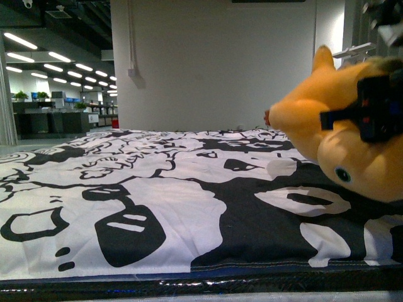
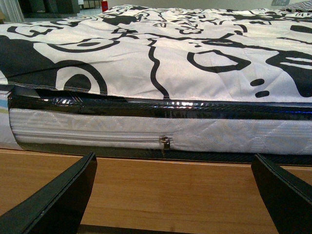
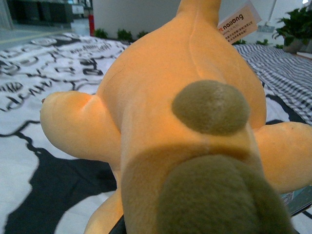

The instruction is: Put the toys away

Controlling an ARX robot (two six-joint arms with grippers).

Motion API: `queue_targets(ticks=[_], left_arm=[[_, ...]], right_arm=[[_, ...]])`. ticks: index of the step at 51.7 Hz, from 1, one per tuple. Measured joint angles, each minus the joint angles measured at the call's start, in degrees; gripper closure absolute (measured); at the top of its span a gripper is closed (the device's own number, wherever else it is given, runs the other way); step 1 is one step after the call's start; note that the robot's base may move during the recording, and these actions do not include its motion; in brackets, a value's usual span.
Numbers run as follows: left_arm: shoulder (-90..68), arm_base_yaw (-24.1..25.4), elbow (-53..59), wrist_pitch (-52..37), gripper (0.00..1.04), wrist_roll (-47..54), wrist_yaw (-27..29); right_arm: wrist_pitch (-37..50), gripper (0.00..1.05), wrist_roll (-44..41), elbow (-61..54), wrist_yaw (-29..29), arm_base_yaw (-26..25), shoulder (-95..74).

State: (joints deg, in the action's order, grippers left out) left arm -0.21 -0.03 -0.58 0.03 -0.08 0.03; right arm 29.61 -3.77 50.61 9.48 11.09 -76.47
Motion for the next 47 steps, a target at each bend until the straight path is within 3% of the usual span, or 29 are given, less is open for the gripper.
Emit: queue_targets(ticks=[12,42,47], left_arm=[[0.0,0.0,0.0,0.0,0.06,0.0,0.0],[0.0,0.0,0.0,0.0,0.06,0.0,0.0],[0.0,0.0,0.0,0.0,0.06,0.0,0.0]], right_arm=[[-4.7,0.93,7.6,-8.9,-8.7,-2.2,17.7],[-11.6,0.94,21.1,-36.1,-35.0,-26.4,56.5],[-12.9,0.94,21.5,-40.0,-34.9,-27.2,60.9]])
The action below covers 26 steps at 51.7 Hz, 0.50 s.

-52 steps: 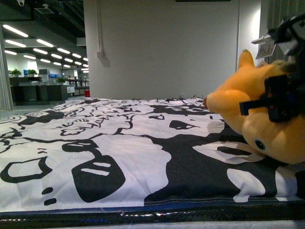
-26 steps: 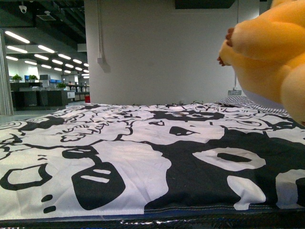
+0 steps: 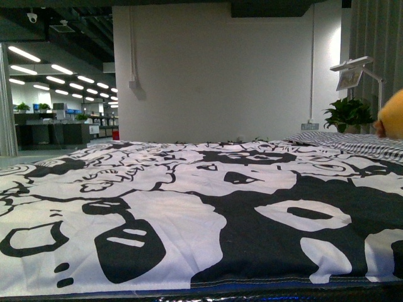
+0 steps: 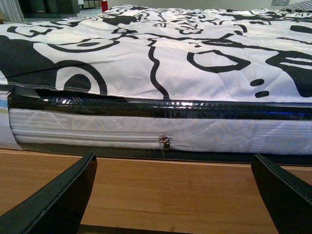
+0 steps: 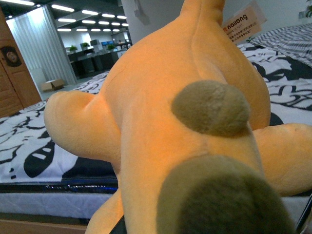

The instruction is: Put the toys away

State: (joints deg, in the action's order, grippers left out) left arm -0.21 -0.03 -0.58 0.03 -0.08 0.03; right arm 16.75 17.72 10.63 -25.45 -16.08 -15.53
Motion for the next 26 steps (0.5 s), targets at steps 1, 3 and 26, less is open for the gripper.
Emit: queue_targets(ticks=[1,3,26], left_arm=[[0.0,0.0,0.0,0.0,0.06,0.0,0.0],[0.0,0.0,0.0,0.0,0.06,0.0,0.0],[0.0,0.0,0.0,0.0,0.06,0.0,0.0]], right_arm=[[-0.2,0.94,-0.1,-0.4,0.2,0.0,0.5],[-1.1,0.94,-0.4,-2.1,1.1,0.6,2.3],[-5.6,0.94,-6.6,-9.6,10.5,10.0,11.8]])
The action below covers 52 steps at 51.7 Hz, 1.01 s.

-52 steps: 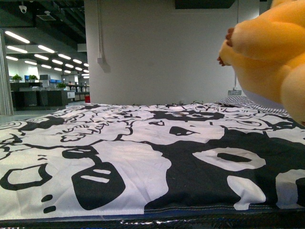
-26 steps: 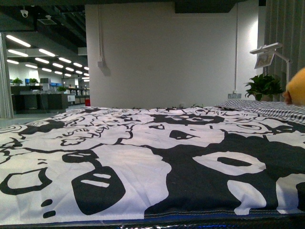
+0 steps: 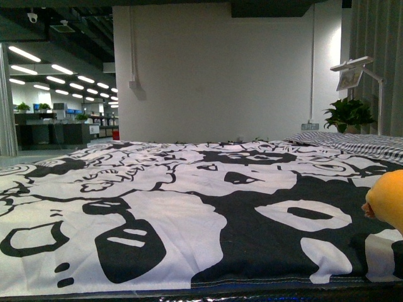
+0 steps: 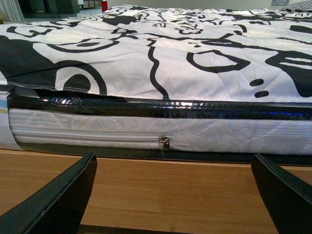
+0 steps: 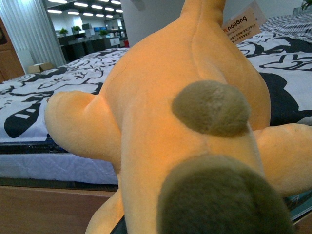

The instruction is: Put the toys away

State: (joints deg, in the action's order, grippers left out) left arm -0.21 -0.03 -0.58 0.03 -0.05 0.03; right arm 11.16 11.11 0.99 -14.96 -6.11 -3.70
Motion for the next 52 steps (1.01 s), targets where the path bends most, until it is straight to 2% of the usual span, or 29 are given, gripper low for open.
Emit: queue_targets(ticks=[52], left_arm=[[0.0,0.0,0.0,0.0,0.06,0.0,0.0]], right_arm=[[0.0,0.94,-0.3,0.0,0.3,0.3,0.1]])
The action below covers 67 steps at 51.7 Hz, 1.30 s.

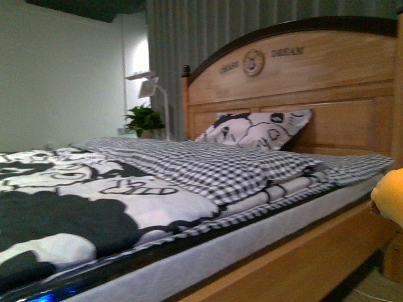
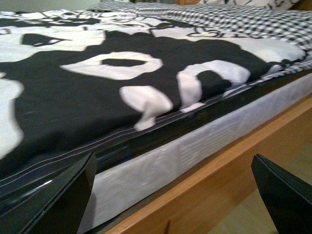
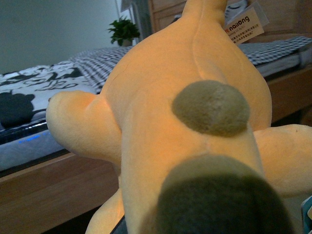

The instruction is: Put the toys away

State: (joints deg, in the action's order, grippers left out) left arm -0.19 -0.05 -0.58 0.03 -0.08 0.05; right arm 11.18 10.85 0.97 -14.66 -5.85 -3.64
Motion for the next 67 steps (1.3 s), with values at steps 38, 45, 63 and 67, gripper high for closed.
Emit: queue_targets(ticks=[38,45,63,67], left_arm=[[0.1,0.0,0.0,0.0,0.06,0.0,-0.1],[0.0,0.0,0.0,0.1,0.06,0.0,0.0],[0.0,0.0,0.0,0.1,0.06,0.0,0.0],[0.0,0.0,0.0,0.1,0.06,0.0,0.0]], right_arm=[[0.1,0.94,0.0,0.0,-0.1,0.0,0.2],[0.0,0.94,-0.1,0.0,-0.1,0.0,0.1],[0.0,0.94,-0.1,0.0,-0.3,0.0,0.1],[0.0,0.94,-0.1,0.0,-0.3,0.0,0.1]])
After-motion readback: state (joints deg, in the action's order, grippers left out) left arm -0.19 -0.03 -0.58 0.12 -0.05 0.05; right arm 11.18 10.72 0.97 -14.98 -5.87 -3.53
